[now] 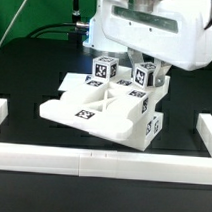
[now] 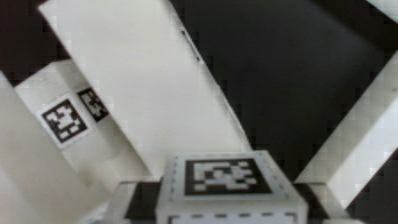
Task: Assemble chair
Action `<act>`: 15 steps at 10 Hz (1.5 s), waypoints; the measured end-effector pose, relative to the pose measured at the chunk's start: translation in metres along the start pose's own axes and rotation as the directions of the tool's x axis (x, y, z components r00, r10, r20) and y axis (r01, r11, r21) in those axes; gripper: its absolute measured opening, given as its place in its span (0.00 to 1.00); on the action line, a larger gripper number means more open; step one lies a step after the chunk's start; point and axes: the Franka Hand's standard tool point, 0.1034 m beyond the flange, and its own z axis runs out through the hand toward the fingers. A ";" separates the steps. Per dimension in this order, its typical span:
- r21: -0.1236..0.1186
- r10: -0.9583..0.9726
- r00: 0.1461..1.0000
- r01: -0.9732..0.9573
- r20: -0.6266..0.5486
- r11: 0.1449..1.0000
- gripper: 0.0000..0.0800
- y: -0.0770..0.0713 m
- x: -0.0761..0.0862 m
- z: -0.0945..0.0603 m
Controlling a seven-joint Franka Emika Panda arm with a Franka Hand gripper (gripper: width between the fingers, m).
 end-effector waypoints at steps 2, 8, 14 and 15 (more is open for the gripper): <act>0.002 0.117 0.993 -0.117 0.004 0.993 0.33 0.000 -0.001 0.000; 0.004 0.489 0.872 -0.489 0.039 0.872 0.33 -0.004 -0.007 0.001; 0.000 0.520 0.853 -0.520 0.049 0.854 0.72 -0.004 -0.008 0.001; 0.006 0.419 0.907 -0.420 0.049 0.908 0.72 -0.004 -0.007 0.001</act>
Offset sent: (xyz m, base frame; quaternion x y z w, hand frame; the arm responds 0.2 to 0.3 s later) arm 0.0000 0.0000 0.0000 0.0000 0.0000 0.1938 0.9810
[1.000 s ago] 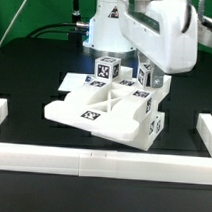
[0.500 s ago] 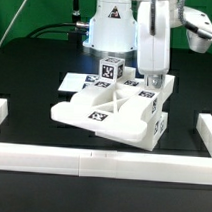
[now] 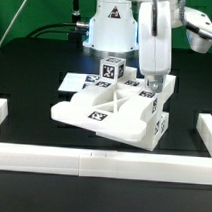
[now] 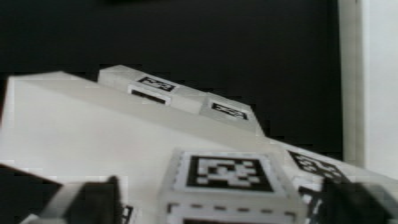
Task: Assemble chair
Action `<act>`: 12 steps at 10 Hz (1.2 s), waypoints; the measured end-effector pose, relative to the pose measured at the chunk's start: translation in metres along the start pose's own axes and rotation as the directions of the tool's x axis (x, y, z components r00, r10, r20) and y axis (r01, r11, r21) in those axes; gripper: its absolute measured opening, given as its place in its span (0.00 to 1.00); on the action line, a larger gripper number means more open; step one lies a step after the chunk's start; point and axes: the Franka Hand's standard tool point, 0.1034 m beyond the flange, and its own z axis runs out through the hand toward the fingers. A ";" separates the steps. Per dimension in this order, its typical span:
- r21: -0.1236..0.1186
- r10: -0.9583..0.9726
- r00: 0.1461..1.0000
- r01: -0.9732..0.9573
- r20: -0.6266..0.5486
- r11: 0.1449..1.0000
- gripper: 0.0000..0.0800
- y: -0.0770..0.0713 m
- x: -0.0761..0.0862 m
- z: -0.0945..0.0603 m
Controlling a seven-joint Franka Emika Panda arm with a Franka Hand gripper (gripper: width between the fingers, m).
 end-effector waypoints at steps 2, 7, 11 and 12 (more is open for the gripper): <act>-0.001 -0.139 0.990 0.139 -0.001 0.990 0.79 0.000 0.000 0.000; -0.037 -0.575 0.818 0.576 0.024 0.817 0.81 -0.003 -0.003 -0.002; -0.040 -0.782 0.623 0.782 0.034 0.622 0.81 -0.002 -0.003 -0.001; -0.038 -0.826 0.562 0.827 0.036 0.561 0.81 -0.002 -0.003 -0.001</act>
Offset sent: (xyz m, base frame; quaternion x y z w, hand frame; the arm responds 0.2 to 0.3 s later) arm 0.0000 0.0000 0.0000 0.0000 0.0000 -0.1296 0.9916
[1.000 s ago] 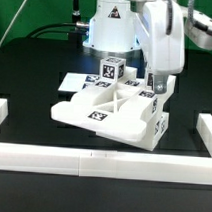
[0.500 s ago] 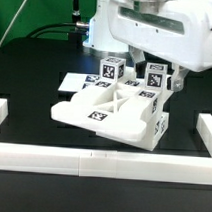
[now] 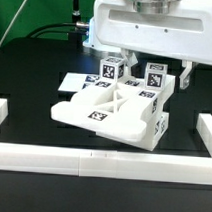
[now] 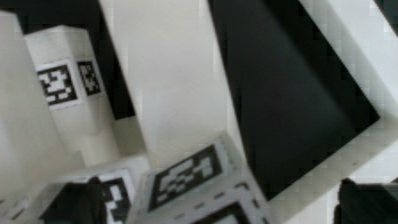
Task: Assemble chair
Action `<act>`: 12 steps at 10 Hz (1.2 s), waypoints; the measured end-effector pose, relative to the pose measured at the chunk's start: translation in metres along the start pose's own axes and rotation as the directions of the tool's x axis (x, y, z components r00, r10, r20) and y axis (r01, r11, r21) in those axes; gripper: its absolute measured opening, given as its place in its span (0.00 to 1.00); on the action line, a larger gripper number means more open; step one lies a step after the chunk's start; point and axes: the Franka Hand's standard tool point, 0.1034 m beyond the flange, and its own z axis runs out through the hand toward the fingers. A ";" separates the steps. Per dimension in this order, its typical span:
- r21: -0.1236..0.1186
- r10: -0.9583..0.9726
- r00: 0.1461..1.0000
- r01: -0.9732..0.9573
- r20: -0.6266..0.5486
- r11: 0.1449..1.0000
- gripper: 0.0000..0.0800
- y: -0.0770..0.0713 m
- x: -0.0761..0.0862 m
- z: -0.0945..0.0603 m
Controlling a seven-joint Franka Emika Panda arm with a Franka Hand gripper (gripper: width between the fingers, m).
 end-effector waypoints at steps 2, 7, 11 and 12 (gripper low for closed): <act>-0.002 -0.140 0.990 0.140 0.000 0.990 0.81 0.000 0.000 0.000; -0.046 -0.459 0.888 0.459 0.020 0.887 0.81 0.002 0.001 0.002; -0.046 -0.456 0.890 0.457 0.020 0.888 0.33 0.002 0.001 0.002; -0.047 -0.430 0.902 0.431 0.018 0.901 0.33 0.002 0.001 0.002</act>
Offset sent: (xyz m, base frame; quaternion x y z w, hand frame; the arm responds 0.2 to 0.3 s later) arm 0.0069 0.0084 -0.0008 -0.0649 -0.0337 -0.2256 0.9715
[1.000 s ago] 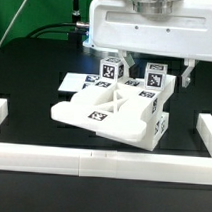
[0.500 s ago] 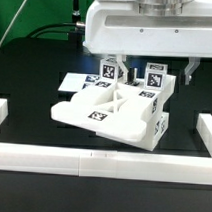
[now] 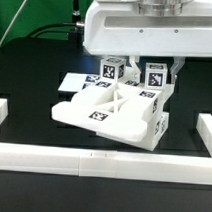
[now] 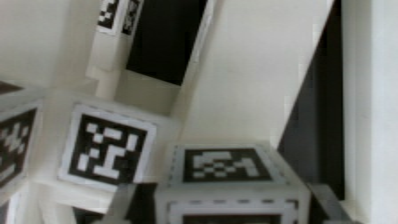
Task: Assemble chair
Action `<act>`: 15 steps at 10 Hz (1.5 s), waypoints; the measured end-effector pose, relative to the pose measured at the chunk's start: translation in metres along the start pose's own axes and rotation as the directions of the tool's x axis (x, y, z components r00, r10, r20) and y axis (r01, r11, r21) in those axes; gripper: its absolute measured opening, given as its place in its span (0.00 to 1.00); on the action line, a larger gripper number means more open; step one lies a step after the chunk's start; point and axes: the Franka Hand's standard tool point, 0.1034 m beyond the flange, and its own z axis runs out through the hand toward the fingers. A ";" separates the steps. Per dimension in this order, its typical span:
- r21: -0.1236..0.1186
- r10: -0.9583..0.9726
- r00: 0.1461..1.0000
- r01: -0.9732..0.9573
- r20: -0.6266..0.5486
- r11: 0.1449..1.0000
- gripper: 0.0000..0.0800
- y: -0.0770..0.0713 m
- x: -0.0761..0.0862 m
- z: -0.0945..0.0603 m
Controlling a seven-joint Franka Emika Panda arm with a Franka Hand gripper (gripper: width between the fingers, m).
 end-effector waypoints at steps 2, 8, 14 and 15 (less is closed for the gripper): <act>0.002 0.039 0.999 -0.039 0.000 0.999 0.33 0.000 0.000 0.000; 0.033 0.488 0.873 -0.487 -0.020 0.873 0.33 -0.001 0.005 0.000; 0.039 0.767 0.642 -0.766 -0.006 0.641 0.33 -0.002 0.005 0.000; 0.039 0.799 0.601 -0.799 -0.004 0.601 0.33 -0.002 0.005 0.000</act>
Offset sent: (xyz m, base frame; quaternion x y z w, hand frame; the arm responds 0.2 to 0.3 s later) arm -0.0052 -0.0016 -0.0024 0.0086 0.0108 0.1582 0.9873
